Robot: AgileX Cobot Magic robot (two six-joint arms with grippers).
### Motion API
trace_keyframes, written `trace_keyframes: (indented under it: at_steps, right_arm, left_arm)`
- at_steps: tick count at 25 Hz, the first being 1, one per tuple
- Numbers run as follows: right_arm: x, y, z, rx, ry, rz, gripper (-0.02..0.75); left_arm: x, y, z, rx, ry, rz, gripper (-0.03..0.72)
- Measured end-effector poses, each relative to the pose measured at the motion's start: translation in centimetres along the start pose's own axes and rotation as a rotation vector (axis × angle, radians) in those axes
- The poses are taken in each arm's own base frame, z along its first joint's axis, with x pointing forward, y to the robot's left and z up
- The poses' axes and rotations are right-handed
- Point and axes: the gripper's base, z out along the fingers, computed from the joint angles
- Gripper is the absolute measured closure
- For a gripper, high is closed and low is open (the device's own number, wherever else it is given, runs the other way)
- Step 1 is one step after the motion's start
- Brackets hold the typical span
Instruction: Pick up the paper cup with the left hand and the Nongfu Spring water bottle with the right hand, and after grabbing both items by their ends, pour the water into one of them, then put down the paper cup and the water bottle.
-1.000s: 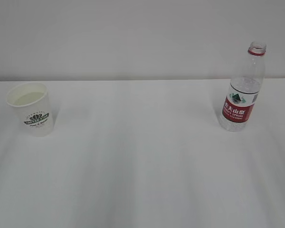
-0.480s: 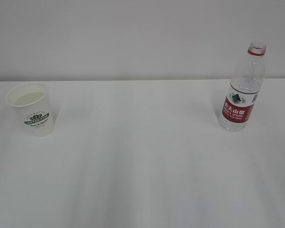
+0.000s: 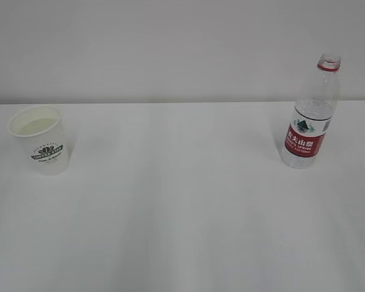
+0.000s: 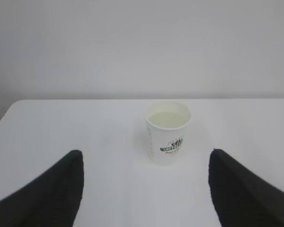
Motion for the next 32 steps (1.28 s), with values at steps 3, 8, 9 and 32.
trace_keyframes:
  at_steps: [3,8,9,32]
  right_arm:
    - [0.2,0.0,-0.5,0.0,0.032,-0.011,0.15]
    - [0.7,0.0,-0.7,-0.006,0.104,-0.009,0.151]
    - [0.8,0.0,-0.7,-0.007,0.113,-0.007,0.151]
    - [1.7,0.4,-1.3,-0.049,0.255,0.024,0.15]
  left_arm:
    - [0.4,-0.1,-0.2,0.013,0.038,-0.001,0.095]
    - [1.0,-0.1,-0.3,0.018,0.099,0.02,0.096]
    - [1.1,-0.1,-0.4,0.016,0.114,0.022,0.097]
    - [0.8,-0.1,-3.2,0.016,0.37,0.055,0.097]
